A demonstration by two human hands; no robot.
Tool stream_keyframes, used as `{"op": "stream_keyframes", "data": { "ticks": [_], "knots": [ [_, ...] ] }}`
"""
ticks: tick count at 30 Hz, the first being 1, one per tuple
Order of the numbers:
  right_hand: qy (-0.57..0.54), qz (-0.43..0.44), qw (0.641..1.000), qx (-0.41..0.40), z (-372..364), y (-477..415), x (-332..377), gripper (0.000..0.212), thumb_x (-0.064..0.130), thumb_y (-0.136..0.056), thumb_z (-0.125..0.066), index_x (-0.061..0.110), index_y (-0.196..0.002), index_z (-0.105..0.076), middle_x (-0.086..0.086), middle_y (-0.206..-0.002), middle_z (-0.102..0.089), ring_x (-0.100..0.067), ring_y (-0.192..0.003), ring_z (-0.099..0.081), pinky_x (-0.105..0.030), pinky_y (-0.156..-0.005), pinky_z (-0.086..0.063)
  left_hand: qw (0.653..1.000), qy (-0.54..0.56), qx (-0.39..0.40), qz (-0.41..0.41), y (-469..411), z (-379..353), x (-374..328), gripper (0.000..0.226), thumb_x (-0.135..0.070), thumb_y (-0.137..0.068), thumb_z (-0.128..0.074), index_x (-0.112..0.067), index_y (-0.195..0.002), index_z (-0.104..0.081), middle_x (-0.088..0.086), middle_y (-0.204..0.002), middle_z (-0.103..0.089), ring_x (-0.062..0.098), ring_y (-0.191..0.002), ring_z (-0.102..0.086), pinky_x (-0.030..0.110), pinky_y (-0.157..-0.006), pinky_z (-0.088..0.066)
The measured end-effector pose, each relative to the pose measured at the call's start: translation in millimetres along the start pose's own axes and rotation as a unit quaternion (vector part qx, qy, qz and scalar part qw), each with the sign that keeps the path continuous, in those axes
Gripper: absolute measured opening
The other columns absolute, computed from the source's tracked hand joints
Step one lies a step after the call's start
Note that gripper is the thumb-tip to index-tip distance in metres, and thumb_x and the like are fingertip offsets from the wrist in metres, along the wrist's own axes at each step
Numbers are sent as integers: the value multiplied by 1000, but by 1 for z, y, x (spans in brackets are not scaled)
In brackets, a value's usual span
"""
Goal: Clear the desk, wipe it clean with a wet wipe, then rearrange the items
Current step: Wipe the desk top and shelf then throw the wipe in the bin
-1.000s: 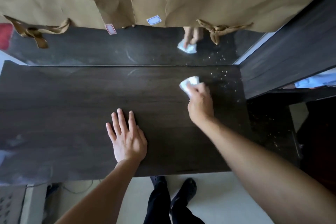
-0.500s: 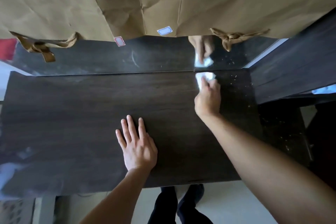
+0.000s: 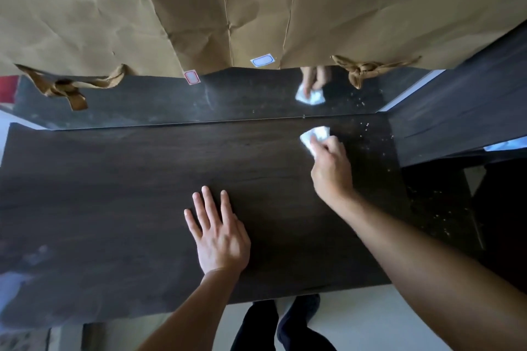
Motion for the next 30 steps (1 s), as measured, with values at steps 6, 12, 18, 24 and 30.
{"op": "stream_keyframes", "data": {
  "ticks": [6,12,18,24,30],
  "knots": [
    [-42,168,980,95,2,123,8,53,-13,-74,-56,11,-121,-61,-4,-95,-52,-24,-81,-56,-35,-66,-52,1000,5,4,1,-1,2,-1,58,-28,-88,-26,-7,-140,-41,22,-154,-22,38,-144,-14,57,-115,-9],
    [-7,29,1000,-3,3,-4,-16,46,-12,-74,-54,8,-115,-66,-15,-89,-56,-35,-81,-56,-39,-65,-52,1000,-5,-1,-5,-1,2,-2,58,-27,-88,-26,-7,-139,-42,23,-153,-25,40,-143,-17,58,-115,-11],
    [-13,102,992,66,7,112,4,53,-16,-72,-60,8,-120,-62,-7,-97,-55,-24,-84,-55,-31,-65,-53,1000,2,4,-4,-2,2,-1,58,-28,-88,-26,-8,-141,-40,22,-154,-22,39,-143,-15,58,-115,-10],
    [35,79,996,23,5,46,-17,48,-9,-77,-57,11,-119,-63,-15,-91,-54,-33,-82,-52,-39,-66,-47,1000,0,3,-4,-3,1,-1,58,-28,-88,-25,-7,-140,-42,22,-154,-23,39,-143,-16,57,-115,-10],
    [53,-187,980,-49,-4,-52,-4,35,3,-85,-48,2,-119,-54,-19,-120,-48,-35,-105,-49,-38,-88,-43,1000,-6,-7,-10,-3,1,-2,57,-27,-89,-27,-7,-140,-42,22,-153,-24,38,-143,-16,55,-115,-8]
  ]
}}
Point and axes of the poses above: each hand's wrist, its own y-axis away from the middle knuckle, its own z-axis out of the back of the hand, x = y × z, the point moved 7 cm from there along -y, towards the middle knuckle
